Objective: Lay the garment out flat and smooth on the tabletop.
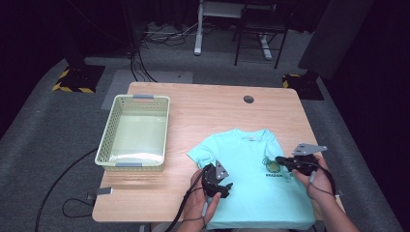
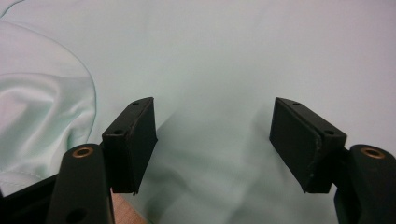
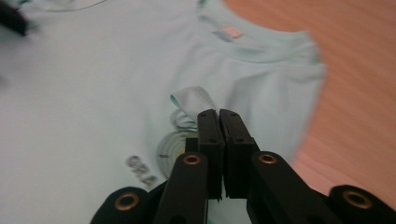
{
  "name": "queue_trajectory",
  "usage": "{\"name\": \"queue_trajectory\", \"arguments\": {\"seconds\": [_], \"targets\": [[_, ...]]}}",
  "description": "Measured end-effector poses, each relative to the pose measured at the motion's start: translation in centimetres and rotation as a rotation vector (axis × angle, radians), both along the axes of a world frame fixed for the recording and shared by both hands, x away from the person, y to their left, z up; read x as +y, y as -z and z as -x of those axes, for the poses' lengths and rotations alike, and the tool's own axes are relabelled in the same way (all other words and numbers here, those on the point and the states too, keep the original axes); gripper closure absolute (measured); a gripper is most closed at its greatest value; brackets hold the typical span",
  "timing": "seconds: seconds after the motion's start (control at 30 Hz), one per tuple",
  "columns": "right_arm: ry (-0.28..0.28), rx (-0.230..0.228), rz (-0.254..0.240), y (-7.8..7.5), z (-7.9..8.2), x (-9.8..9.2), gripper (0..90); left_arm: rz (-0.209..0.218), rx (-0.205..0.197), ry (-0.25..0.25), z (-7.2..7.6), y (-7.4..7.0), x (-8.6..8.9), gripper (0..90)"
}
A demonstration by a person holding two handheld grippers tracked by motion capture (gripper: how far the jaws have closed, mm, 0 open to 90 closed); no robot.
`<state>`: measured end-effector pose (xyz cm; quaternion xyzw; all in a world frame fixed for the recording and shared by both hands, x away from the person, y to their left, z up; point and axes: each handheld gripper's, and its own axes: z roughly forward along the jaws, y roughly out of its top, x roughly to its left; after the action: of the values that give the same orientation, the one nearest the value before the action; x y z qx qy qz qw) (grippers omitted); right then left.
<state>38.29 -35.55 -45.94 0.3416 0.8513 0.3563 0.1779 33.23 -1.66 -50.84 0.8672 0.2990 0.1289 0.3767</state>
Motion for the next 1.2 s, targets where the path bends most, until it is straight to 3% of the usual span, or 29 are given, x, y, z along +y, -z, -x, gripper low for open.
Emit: {"name": "queue_trajectory", "arguments": {"seconds": [0.07,0.1,0.13,0.17,0.2,0.23,0.3,0.5,0.67,0.83,0.93,1.07,1.2], "targets": [[0.157,-0.028,-0.026,-1.2,0.3,-3.1,87.5,0.0,0.0,0.0,0.0,0.0,0.0,31.6],[0.259,-0.037,-0.069,-1.7,0.8,-5.0,77.6,0.0,0.001,0.0,0.0,0.0,0.0,31.6],[0.375,-0.083,-0.094,-2.3,1.5,-6.6,60.8,0.002,0.001,-0.001,0.0,0.0,0.0,31.6],[0.46,-0.158,-0.077,-2.8,2.4,-7.8,54.2,0.003,0.002,-0.003,0.0,0.0,0.0,31.6],[0.492,-0.199,-0.056,-3.3,3.3,-8.6,53.8,0.003,0.003,-0.009,0.0,0.0,-0.1,31.5],[0.483,-0.208,-0.058,-3.5,3.9,-8.9,51.7,0.004,0.003,-0.012,0.0,0.0,-0.1,31.3],[0.418,-0.175,-0.086,-3.4,4.7,-8.8,50.1,0.003,0.003,-0.013,0.0,0.0,-0.2,31.0],[0.265,-0.145,-0.105,-2.0,5.8,-7.3,49.0,-0.006,0.006,-0.055,0.2,0.0,-0.8,26.2],[0.156,-0.082,-0.073,-0.5,6.8,-6.0,46.6,-0.013,0.03,-0.071,0.5,-0.3,-1.1,21.6],[0.086,-0.037,-0.048,0.9,8.1,-5.2,43.6,-0.022,0.014,-0.064,1.7,-0.7,-0.9,22.2],[0.051,-0.017,-0.029,1.5,8.8,-4.7,42.6,-0.028,0.027,-0.06,2.3,-0.7,-0.7,21.6],[0.028,-0.014,-0.027,1.7,9.6,-4.3,41.7,-0.021,0.045,-0.071,3.5,-0.9,-0.4,22.0],[0.018,0.001,-0.025,2.3,10.1,-4.2,41.0,-0.056,0.037,-0.053,4.2,-0.7,-0.5,22.1]]}}
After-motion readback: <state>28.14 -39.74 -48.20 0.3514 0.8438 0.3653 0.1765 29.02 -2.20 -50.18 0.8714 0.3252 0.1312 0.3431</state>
